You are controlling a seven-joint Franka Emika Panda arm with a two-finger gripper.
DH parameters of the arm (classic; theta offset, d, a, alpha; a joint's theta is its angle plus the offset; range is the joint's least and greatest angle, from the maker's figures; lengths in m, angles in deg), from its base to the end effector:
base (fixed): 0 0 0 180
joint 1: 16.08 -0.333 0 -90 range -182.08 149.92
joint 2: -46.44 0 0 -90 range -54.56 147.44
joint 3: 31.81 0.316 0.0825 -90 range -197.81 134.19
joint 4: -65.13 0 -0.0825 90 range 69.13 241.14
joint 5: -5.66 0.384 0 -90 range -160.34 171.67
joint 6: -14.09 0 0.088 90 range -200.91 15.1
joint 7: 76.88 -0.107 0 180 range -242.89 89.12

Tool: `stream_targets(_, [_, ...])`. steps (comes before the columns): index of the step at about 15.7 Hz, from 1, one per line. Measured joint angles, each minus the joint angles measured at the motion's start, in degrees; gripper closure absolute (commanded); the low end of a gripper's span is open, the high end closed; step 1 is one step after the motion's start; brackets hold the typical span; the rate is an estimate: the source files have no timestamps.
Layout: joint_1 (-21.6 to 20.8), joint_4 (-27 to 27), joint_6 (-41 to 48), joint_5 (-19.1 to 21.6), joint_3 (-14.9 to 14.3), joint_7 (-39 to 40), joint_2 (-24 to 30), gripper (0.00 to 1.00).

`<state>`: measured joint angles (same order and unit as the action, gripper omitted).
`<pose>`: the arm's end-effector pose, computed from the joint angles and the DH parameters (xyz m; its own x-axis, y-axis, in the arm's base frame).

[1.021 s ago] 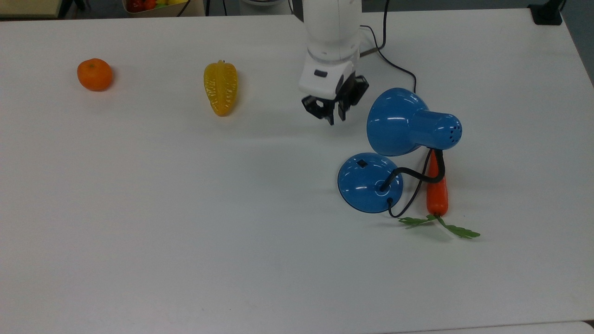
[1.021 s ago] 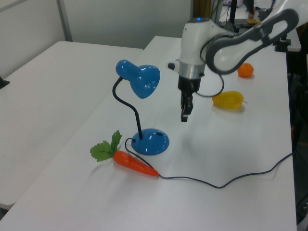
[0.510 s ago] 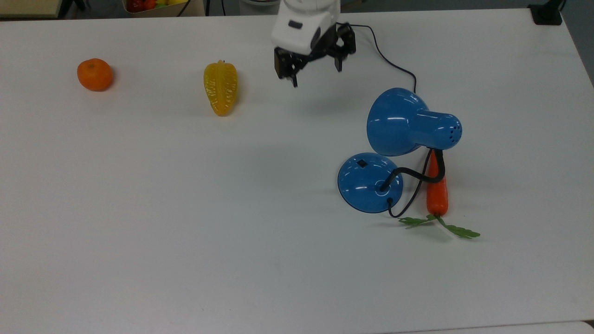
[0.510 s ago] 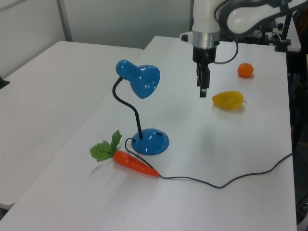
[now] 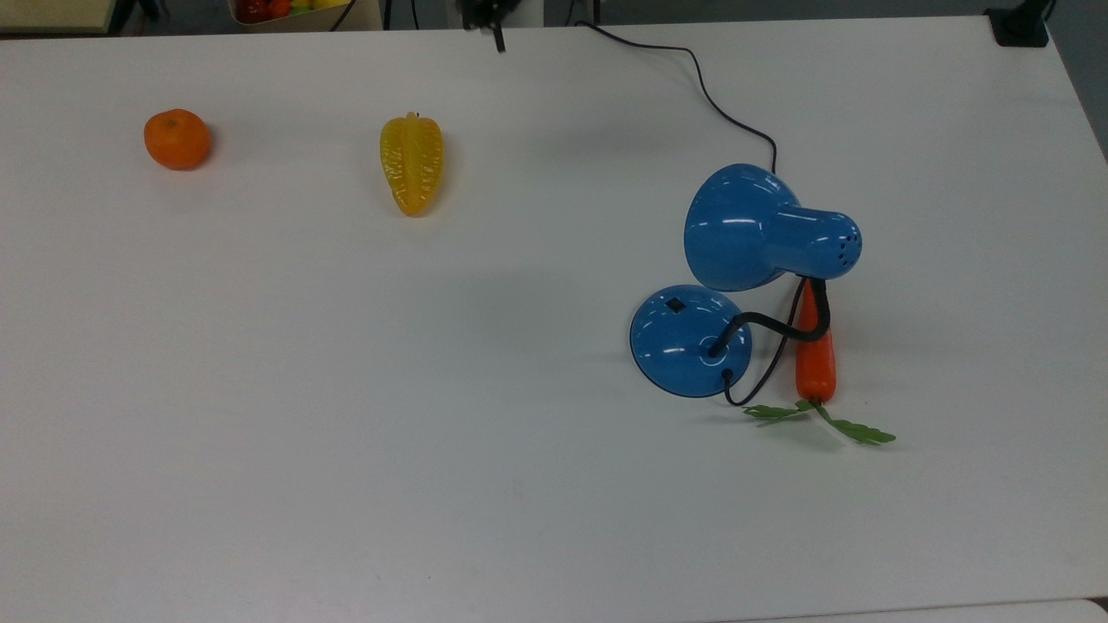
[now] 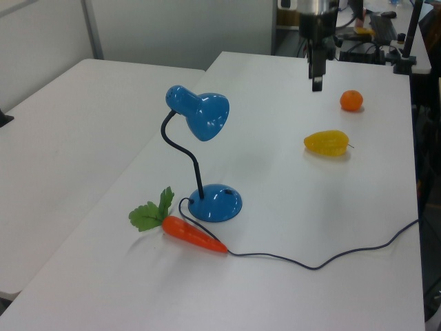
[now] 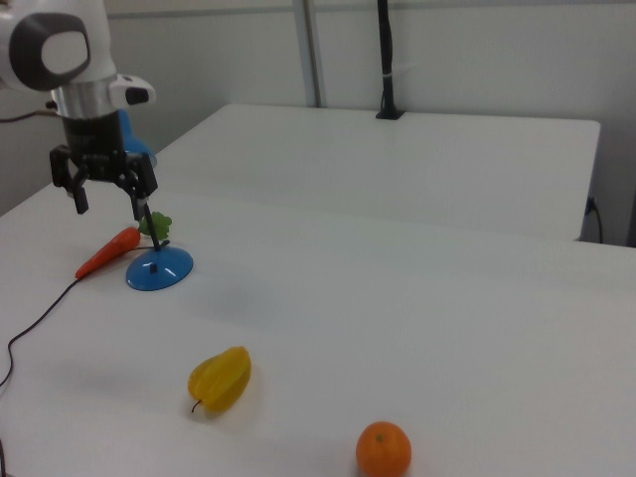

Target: Turn off lamp

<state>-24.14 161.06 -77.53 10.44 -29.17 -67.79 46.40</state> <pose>0.5417 0.1112 0.5781 0.9400 0.3355 -0.0619 0.3291 -0.9396 -0.0939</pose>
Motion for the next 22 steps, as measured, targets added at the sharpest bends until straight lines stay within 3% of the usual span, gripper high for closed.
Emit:
stream_targets(5, [0.3,-2.5,2.4,0.0,-2.8,-7.2,1.9,0.00])
stream_targets(9, [0.3,-2.7,2.1,0.0,-5.3,-7.5,2.5,0.00])
stream_targets(16, [0.0,-2.2,-8.8,0.0,-6.6,-4.6,1.8,0.00])
stream_targets(22, [-0.1,-2.2,-9.4,0.0,-6.6,-4.0,1.6,0.00])
